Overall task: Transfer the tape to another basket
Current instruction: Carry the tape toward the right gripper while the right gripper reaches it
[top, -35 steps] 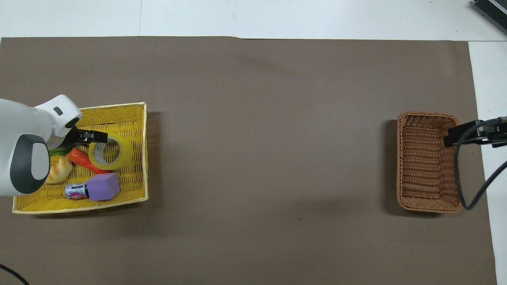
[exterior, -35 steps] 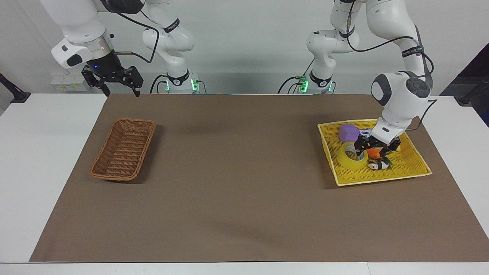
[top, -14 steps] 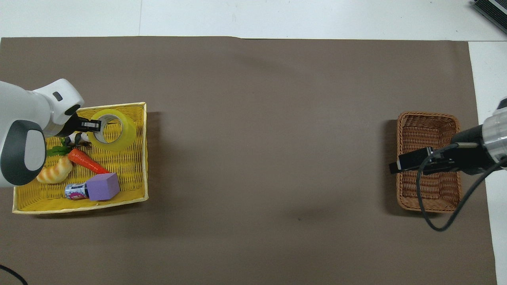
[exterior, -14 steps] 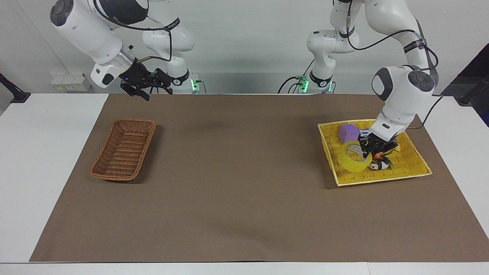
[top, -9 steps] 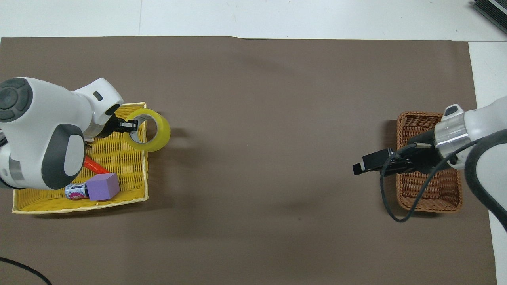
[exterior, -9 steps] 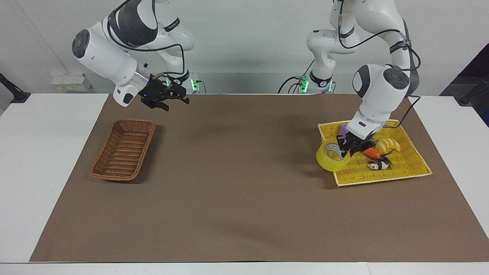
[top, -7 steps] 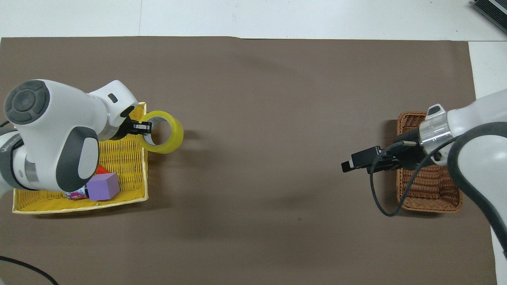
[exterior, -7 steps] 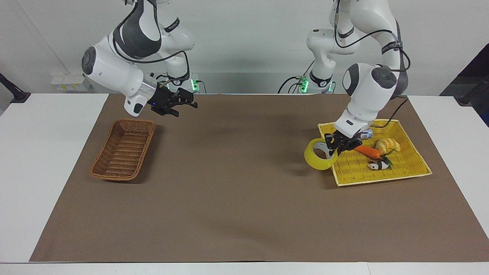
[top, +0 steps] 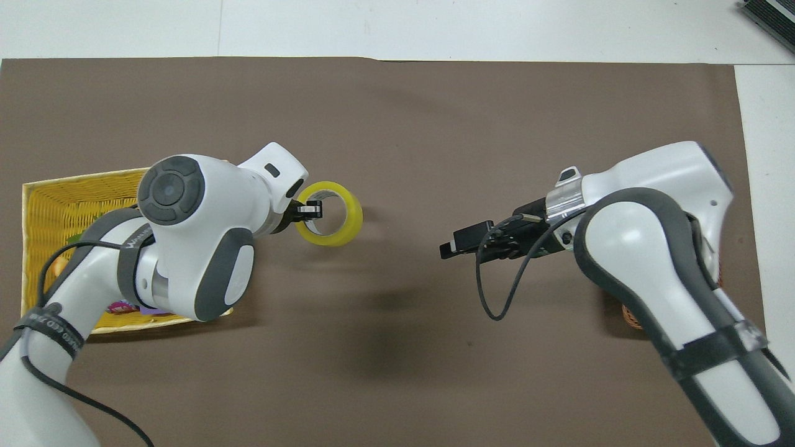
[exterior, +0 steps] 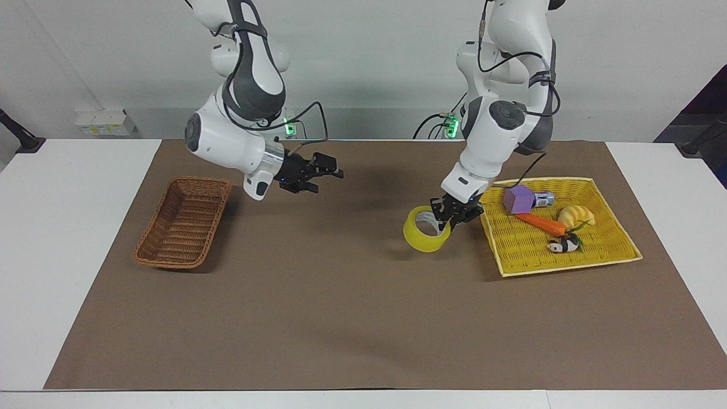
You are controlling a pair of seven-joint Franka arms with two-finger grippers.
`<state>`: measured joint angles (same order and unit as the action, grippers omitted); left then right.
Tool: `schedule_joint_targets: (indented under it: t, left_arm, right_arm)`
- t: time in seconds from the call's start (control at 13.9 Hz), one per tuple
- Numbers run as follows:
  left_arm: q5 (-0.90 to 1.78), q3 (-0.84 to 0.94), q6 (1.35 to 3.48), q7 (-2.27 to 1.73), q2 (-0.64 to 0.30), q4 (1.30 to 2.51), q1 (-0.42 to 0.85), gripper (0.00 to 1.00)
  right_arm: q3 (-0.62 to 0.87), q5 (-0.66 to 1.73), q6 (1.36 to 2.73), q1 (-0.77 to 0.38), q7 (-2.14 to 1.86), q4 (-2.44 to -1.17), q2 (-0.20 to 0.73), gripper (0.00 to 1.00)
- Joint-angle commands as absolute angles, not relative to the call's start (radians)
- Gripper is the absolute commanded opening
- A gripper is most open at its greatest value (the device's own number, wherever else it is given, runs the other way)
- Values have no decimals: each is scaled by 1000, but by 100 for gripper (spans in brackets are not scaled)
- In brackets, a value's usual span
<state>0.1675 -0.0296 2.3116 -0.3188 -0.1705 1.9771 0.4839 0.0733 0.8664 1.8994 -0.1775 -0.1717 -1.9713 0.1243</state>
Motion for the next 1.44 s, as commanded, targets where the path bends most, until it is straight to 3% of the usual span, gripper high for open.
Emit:
schedule_joint_targets:
  t: [0.0,0.43,0.65,1.0,1.08,1.15,1.22,1.36]
  left_arm:
    - [202,-48,2352,-371,-173,1983,541,0]
    - [204,-48,2353,-448,-169,1983,627,0]
    - [262,-48,2370,-451,-167,1983,655,0]
    - [262,-48,2370,-451,-166,1983,658,0]
    - [262,-48,2368,-451,-166,1983,658,0]
    - [262,-48,2368,-453,-166,1983,664,0]
    - [262,-48,2370,-465,-166,1983,666,0]
    - [262,-48,2370,-479,-166,1982,666,0]
  right_arm:
    - [71,972,1927,-201,-280,-1977,170,100]
    - [81,1061,2080,-241,-383,-1963,296,100]
    - [81,1202,2131,-264,-394,-1957,330,100]
    - [77,1189,2152,-275,-458,-1956,342,100]
    - [78,1178,2152,-275,-478,-1957,341,67]
    - [78,1171,2152,-275,-482,-1963,339,41]
    - [78,1170,2152,-275,-482,-1968,337,26]
    - [78,1170,2151,-275,-479,-1970,337,7]
